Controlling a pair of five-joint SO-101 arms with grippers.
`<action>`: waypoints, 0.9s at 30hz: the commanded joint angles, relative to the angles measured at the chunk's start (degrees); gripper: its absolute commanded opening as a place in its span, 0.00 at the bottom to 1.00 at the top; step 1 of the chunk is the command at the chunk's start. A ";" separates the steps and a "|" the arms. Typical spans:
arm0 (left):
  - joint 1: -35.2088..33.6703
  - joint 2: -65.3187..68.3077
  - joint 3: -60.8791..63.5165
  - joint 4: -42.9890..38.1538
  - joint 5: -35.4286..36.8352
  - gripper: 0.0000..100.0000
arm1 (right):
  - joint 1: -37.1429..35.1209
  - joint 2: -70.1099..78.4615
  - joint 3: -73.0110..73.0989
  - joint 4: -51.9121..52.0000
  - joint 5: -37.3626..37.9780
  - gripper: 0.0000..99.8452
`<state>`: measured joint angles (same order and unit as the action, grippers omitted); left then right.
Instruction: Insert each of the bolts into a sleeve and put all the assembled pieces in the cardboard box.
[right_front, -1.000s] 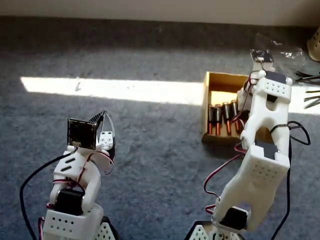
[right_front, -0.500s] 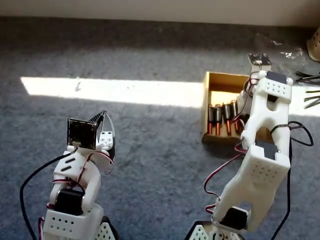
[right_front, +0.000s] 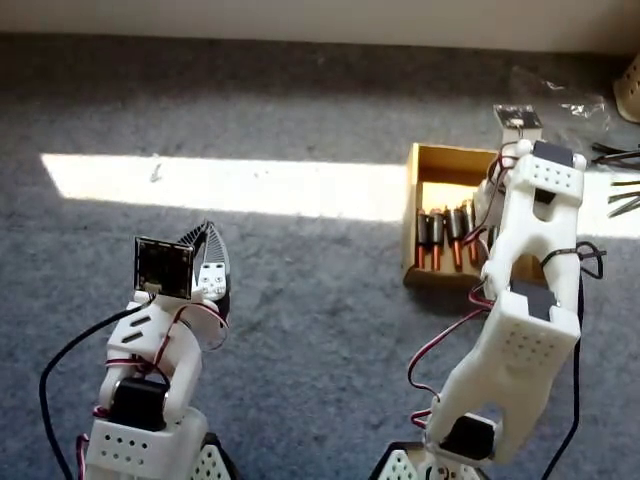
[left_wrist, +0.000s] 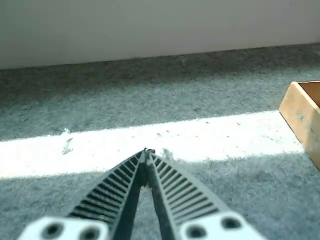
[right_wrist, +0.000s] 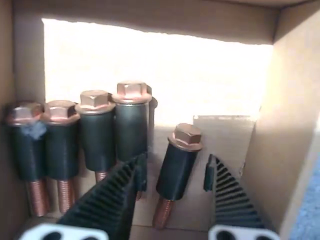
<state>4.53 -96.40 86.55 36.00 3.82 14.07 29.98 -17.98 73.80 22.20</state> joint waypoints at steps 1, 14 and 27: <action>-0.13 -0.40 -0.40 -1.23 -0.53 0.01 | -0.48 -1.63 -3.12 2.59 0.44 0.17; -1.19 -0.40 -0.75 -3.52 -0.53 0.01 | -9.45 -19.74 -10.77 15.43 -4.84 0.17; -10.15 -0.48 -2.77 -4.13 -0.35 0.01 | -20.44 -42.33 -10.59 20.44 -9.67 0.01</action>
<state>-4.44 -96.40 86.55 33.27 3.82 -4.84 -7.12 -26.24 93.67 13.76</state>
